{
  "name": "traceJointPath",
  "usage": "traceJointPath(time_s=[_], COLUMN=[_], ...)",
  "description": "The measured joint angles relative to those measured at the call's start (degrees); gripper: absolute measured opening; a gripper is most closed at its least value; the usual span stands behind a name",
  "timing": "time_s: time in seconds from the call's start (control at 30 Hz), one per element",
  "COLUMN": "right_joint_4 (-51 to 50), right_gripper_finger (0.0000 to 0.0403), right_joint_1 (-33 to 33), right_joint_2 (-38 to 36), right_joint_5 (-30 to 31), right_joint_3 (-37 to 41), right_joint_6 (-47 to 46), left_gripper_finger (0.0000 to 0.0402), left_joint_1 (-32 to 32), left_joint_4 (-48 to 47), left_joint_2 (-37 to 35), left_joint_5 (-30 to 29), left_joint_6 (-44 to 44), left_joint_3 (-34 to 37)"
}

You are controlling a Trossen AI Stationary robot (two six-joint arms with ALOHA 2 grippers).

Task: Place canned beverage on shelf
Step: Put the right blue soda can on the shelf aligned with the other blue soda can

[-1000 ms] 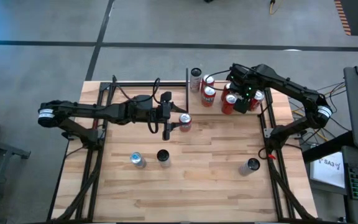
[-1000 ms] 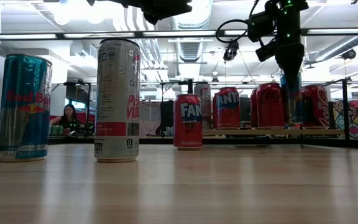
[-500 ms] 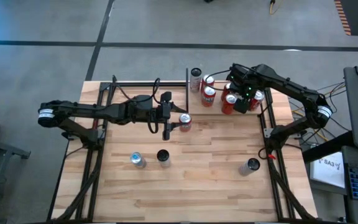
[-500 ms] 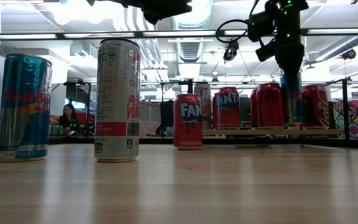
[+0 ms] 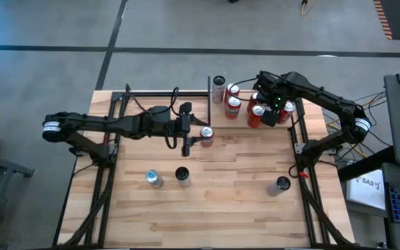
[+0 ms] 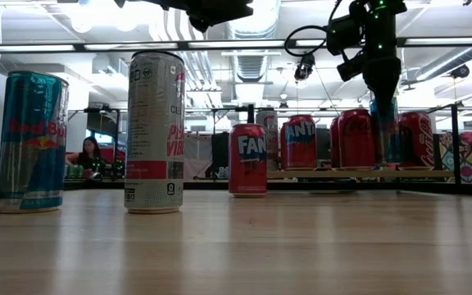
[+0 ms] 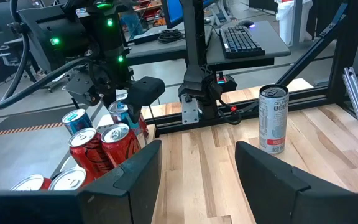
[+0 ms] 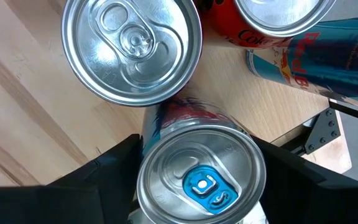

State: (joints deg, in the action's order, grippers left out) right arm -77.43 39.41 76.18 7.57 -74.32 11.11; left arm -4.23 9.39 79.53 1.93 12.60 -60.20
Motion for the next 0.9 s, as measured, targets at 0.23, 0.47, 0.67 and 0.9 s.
traceJointPath(time_s=[0.23,0.47,0.67,0.9], right_joint_4=[0.0,0.0,0.0,0.3], right_gripper_finger=[0.0265,0.0262,0.0272,0.0272], right_joint_1=[0.0,0.0,0.0,0.0], right_joint_2=[0.0,0.0,0.0,0.0], right_joint_5=[0.0,0.0,0.1,3.1], right_joint_3=[0.2,1.3,1.9,1.9], right_joint_6=[0.0,0.0,0.0,-0.2], left_gripper_finger=[0.0190,0.0190,0.0190,0.0190], left_joint_1=[0.0,0.0,0.0,0.0], left_joint_4=[0.0,0.0,0.0,0.0], left_joint_2=[0.0,0.0,0.0,0.0], left_joint_5=[0.0,0.0,0.0,0.0], left_joint_6=[0.0,0.0,0.0,0.0], left_joint_3=[0.0,0.0,0.0,0.0])
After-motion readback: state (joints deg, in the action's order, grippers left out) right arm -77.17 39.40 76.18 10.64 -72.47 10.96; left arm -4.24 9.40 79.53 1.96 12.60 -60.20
